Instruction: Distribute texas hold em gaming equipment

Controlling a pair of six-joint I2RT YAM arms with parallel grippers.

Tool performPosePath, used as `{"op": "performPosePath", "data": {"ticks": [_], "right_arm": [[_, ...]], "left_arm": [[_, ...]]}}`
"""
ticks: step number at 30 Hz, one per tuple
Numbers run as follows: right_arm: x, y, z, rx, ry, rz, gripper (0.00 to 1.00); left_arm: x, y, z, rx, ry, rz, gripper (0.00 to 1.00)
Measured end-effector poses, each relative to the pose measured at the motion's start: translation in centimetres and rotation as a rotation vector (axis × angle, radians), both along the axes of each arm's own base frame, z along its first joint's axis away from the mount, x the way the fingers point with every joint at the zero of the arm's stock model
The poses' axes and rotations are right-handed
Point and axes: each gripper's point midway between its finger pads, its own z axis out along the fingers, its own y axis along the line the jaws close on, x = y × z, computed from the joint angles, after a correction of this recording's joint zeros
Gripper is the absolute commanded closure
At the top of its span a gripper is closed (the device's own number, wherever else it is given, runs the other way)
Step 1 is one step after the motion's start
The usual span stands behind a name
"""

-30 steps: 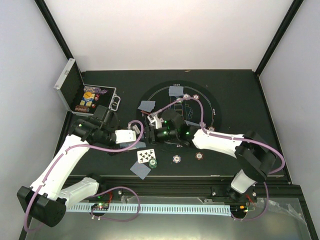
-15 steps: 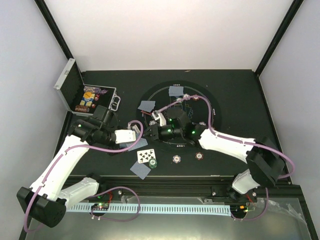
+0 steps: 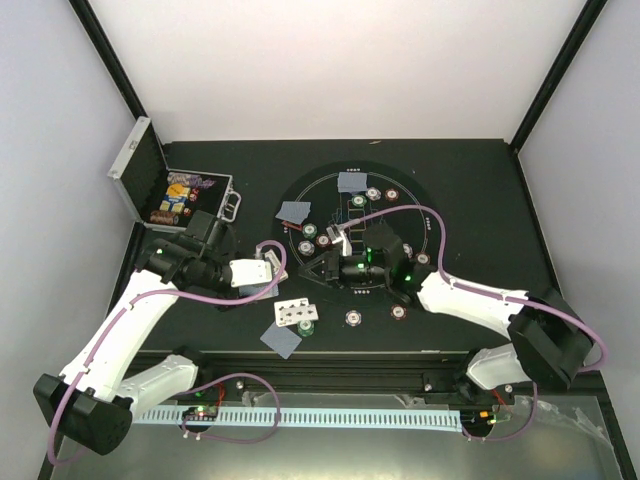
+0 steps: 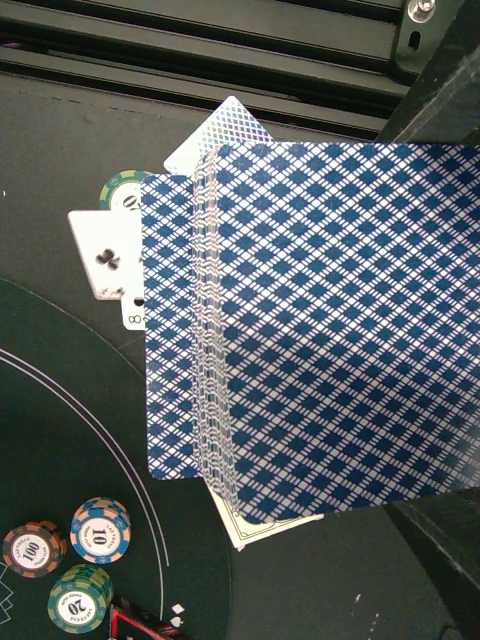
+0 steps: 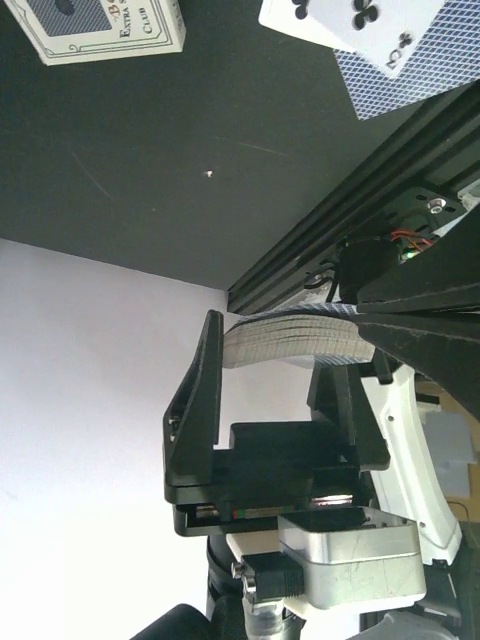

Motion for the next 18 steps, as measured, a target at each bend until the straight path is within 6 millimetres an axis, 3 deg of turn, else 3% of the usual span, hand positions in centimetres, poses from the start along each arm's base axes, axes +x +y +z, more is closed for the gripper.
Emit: {"op": "performPosePath", "data": {"ticks": [4,6,9,10,14,18], "right_arm": [[-0.2,-0.2,-0.6,-0.008,0.009,0.005,0.85],[-0.1,-0.2,-0.9,-0.032,0.001,0.004,0.67],[-0.1,-0.3,-1.3,-0.074,-0.014,0.006,0.29],[0.0,-0.4,-1.3,-0.081,-0.021,0.008,0.24],[0.0,0.2,-0.7,-0.093,-0.050,0.018,0.16],[-0.1,2.6,0.4,-0.079,-0.077,0.059,0.13]], "left_arm": [[0.0,0.0,0.0,0.000,0.000,0.000,0.98],[0.0,0.0,0.0,0.000,0.000,0.000,0.98],[0.0,0.0,0.0,0.000,0.000,0.000,0.98],[0.0,0.0,0.0,0.000,0.000,0.000,0.98],[0.0,0.0,0.0,-0.001,0.001,-0.001,0.98],[0.0,-0.1,0.0,-0.004,0.001,-0.003,0.98]]}}
